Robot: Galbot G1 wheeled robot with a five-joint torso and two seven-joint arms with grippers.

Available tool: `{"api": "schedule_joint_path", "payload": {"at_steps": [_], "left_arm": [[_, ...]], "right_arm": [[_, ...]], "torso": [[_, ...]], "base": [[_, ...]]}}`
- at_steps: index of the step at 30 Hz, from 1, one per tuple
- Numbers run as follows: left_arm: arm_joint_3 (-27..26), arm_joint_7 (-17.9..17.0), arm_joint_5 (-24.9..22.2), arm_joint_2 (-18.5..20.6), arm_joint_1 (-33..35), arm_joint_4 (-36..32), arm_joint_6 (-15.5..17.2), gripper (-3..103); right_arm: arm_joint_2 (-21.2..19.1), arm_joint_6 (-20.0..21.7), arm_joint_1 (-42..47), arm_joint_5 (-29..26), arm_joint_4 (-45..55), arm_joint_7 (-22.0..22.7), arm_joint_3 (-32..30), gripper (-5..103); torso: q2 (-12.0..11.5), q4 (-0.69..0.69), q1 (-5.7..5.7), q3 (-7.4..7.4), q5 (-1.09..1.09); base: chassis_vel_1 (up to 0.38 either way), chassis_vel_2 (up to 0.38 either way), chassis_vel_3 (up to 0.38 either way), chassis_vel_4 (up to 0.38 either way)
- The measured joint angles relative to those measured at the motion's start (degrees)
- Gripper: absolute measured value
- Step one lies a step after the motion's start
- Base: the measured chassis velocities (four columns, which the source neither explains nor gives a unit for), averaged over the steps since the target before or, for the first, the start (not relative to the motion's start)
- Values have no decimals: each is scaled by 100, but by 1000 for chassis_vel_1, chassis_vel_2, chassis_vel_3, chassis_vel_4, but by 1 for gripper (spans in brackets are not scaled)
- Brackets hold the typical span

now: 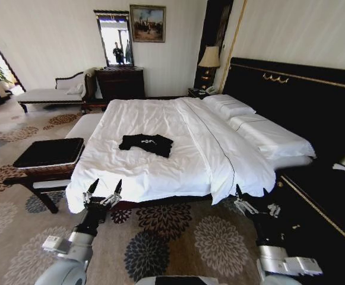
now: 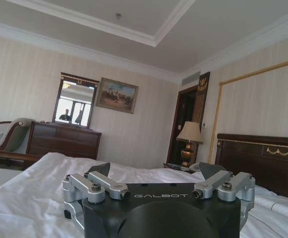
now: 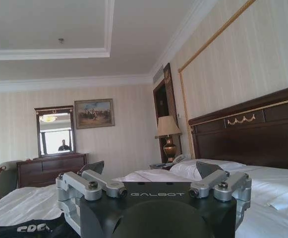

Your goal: Fold the clothes on the bed and place them into the basket.

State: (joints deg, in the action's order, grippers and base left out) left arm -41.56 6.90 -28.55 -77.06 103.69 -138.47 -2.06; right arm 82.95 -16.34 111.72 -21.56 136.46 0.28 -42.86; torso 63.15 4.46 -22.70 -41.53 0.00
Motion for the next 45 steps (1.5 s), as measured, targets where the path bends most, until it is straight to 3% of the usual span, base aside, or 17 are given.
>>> {"api": "schedule_joint_path", "payload": {"at_steps": [16, 25, 27, 31, 45], "left_arm": [[-43, 7, 197, 33, -12, 140, -41, 100], [-96, -104, 259, 23, 18, 217, -39, 100], [-55, -131, 49, 6, 73, 38, 109, 100], [-29, -137, -56, -6, 58, -79, 243, 100], [11, -161, 45, -54, 83, -50, 234, 100]], "right_arm": [[64, -22, -44, 282, -126, 10, -15, 100], [-121, 81, -190, -10, -203, -53, -290, 100], [-198, 81, -205, -83, -273, -86, -349, 100], [-182, 73, -220, -111, -293, -132, -347, 100], [-74, -23, -280, -53, -358, -297, -254, 100]], "torso": [[0, 0, 0, 0, 0], [0, 0, 0, 0, -1], [0, 0, 0, 0, 0], [0, 0, 0, 0, 0], [0, 0, 1, 0, 0]], "base": [[0, 0, 0, 0], [0, 0, 0, 0], [0, 0, 0, 0], [0, 0, 0, 0], [-10, 10, 10, -9]]}}
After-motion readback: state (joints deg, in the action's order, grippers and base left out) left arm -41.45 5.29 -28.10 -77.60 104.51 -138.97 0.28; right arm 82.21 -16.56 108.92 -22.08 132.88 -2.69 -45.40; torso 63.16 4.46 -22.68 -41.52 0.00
